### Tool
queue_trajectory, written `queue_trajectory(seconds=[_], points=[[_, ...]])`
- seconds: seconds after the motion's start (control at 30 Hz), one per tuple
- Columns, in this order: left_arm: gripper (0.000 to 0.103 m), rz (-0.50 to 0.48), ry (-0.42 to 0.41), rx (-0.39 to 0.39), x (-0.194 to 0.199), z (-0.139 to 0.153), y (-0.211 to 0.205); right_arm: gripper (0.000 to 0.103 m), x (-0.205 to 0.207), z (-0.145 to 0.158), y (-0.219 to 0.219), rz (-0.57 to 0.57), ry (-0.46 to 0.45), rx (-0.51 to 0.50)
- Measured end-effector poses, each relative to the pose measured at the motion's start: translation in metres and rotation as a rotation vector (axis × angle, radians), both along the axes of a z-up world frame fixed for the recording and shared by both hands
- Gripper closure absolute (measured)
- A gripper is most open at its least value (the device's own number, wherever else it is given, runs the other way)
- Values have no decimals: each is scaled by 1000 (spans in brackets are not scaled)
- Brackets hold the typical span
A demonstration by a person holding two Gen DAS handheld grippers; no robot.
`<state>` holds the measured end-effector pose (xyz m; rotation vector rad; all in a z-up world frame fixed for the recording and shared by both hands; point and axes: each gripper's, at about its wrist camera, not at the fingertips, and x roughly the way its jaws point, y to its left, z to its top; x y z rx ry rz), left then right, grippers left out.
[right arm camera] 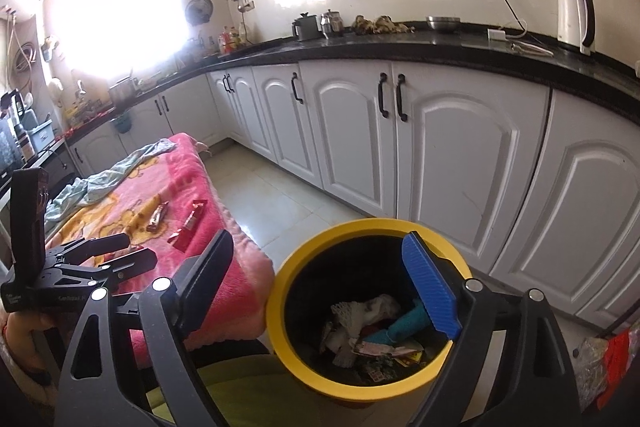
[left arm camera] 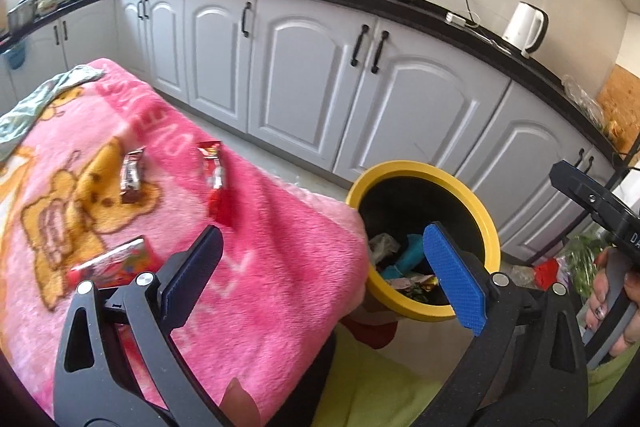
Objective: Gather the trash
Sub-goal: 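Move both tools back toward the remaining wrappers on the blanket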
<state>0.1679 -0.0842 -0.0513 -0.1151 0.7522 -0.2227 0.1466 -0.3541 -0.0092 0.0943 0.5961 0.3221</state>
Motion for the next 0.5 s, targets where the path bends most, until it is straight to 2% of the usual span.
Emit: queue_trajectory(seconds=[0.5], points=[[11,99,-51,-7,-20,14,52,16,-13,14,44,95,-16,-17]])
